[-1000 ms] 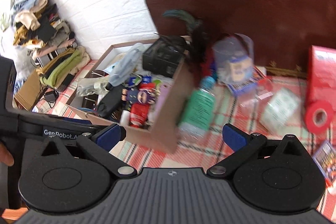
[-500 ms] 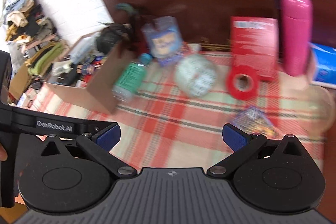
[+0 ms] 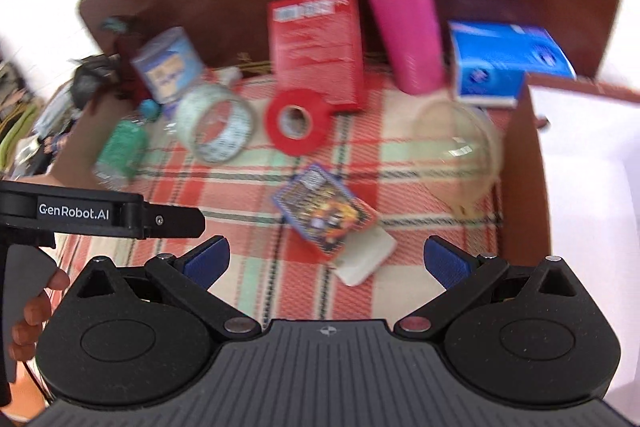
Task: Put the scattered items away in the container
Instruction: 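Move both tools back toward the card box and red tape, then grasp the red tape roll with the left tool while the right tool grasps the card box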
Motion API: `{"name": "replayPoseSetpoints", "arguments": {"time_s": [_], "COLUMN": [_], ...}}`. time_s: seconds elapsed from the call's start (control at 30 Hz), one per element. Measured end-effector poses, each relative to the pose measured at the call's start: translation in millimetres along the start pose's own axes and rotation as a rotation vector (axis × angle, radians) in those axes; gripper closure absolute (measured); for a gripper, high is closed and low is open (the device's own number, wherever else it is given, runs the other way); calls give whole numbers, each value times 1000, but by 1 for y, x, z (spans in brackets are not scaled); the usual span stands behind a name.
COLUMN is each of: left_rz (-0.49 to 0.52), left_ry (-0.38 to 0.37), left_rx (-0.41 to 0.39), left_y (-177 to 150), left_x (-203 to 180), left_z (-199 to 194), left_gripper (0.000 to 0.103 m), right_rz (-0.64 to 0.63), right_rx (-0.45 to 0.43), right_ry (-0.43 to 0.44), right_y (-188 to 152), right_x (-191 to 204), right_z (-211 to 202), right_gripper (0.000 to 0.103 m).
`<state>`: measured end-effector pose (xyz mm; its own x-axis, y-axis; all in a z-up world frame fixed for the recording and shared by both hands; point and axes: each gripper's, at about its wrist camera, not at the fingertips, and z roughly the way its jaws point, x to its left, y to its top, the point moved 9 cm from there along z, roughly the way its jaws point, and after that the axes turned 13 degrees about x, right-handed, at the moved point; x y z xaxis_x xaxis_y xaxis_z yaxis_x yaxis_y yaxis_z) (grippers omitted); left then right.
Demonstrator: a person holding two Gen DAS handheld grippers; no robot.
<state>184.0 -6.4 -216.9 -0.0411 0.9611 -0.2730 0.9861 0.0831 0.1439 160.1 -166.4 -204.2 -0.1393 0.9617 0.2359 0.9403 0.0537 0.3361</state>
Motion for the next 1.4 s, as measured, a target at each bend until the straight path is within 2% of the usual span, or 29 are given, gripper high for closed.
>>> {"name": "replayPoseSetpoints", "arguments": {"time_s": [0.17, 0.33, 0.5, 0.63, 0.8, 0.97, 1.23, 1.37, 1.4], "left_rz": [-5, 10, 23, 7, 14, -44, -36, -32, -36], "left_ry": [2, 18, 46, 60, 106, 118, 121, 115, 112], "left_rx": [38, 55, 22, -7, -41, -58, -57, -38, -36], "left_y": [12, 27, 55, 78, 96, 106, 124, 132, 133], "left_x": [-16, -26, -24, -18, -7, 7, 5, 3, 3], "left_z": [31, 52, 53, 55, 60, 68, 81, 88, 90], "left_gripper": [2, 2, 2, 2, 17, 17, 21, 39, 40], "right_rz": [50, -59, -147, -180, -195, -206, -199, -201, -203], "right_rx": [38, 41, 36, 56, 90, 117, 158, 168, 173], "right_ry": [-38, -87, -80, -39, -28, -29, -33, -38, -35], "right_y": [-2, 6, 16, 20, 23, 24, 25, 28, 28], "right_x": [-23, -22, -13, -2, 2, 1, -1, -3, -3], "right_z": [18, 27, 37, 47, 62, 74, 91, 99, 101], "right_gripper": [0, 0, 0, 0, 0, 1, 0, 1, 1]}}
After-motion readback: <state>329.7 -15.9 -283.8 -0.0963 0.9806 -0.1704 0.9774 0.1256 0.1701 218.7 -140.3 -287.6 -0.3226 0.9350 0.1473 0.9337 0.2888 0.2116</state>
